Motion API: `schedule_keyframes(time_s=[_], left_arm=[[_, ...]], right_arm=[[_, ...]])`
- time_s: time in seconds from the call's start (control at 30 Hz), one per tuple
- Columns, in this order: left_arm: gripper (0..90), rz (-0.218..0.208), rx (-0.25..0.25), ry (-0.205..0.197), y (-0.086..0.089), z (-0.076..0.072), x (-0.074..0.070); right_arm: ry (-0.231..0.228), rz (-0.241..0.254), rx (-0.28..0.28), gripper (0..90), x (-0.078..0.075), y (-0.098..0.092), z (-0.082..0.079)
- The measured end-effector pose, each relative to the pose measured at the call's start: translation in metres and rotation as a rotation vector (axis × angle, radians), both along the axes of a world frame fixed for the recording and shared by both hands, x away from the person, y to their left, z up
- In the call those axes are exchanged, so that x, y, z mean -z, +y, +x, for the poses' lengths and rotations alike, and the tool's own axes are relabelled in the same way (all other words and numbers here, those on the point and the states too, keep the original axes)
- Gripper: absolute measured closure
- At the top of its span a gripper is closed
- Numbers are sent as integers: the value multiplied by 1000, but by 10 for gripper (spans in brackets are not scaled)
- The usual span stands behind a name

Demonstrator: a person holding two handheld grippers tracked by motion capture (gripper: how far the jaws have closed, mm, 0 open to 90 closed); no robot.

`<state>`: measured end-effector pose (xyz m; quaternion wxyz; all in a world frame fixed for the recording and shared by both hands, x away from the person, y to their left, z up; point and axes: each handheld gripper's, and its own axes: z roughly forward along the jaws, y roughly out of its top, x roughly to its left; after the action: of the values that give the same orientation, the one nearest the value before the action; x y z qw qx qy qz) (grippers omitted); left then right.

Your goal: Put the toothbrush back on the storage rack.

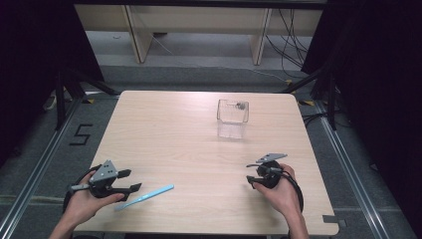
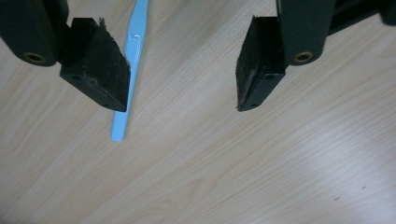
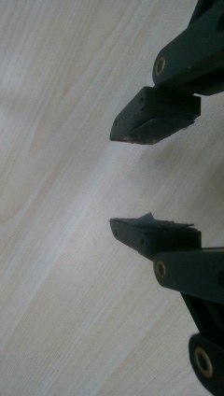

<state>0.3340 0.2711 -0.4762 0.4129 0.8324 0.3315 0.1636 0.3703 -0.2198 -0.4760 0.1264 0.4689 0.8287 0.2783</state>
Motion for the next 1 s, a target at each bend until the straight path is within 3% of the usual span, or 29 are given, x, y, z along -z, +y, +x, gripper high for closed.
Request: schedule_keyframes(time_s=[0.13, 0.17, 0.2, 0.23, 0.3, 0.33, 0.37, 0.43, 0.53, 0.7, 0.77, 0.83, 0.97, 1.0], left_arm=[[376, 84, 49, 56, -6, 6, -7], [379, 99, 54, 65, -6, 7, -8], [388, 134, 87, 93, -8, 10, -11], [394, 134, 87, 93, -8, 10, -11], [418, 178, 125, 149, -12, 15, -13], [424, 178, 125, 149, -12, 15, -13], [430, 210, 142, 155, -15, 16, -15], [434, 225, 159, 165, -18, 17, -19], [436, 226, 179, 180, -21, 18, -21], [445, 274, 209, 214, -26, 24, -25], [446, 303, 224, 222, -29, 26, -28], [448, 293, 221, 230, -34, 26, -28], [460, 326, 267, 246, -45, 26, -28], [466, 328, 267, 252, -48, 25, -28]], right_arm=[[-14, -13, -10, 508, 0, 0, 1], [7, -8, 6, 505, -1, 2, 0], [-5, -10, -7, 500, 1, 3, 1], [-5, -10, -7, 500, 1, 3, 1], [11, -35, -29, 484, -1, 4, -1], [11, -35, -29, 484, -1, 4, -1], [43, -16, -4, 479, -3, 9, -4], [27, -27, -33, 479, -4, 8, -4], [24, -30, -35, 479, -4, 8, -4], [28, -17, -15, 479, -6, 10, -3], [21, -25, -35, 479, -7, 9, -2], [18, -17, -33, 479, -8, 10, -2], [28, -11, -22, 479, -8, 9, -4], [12, -24, -38, 479, -8, 7, -3]])
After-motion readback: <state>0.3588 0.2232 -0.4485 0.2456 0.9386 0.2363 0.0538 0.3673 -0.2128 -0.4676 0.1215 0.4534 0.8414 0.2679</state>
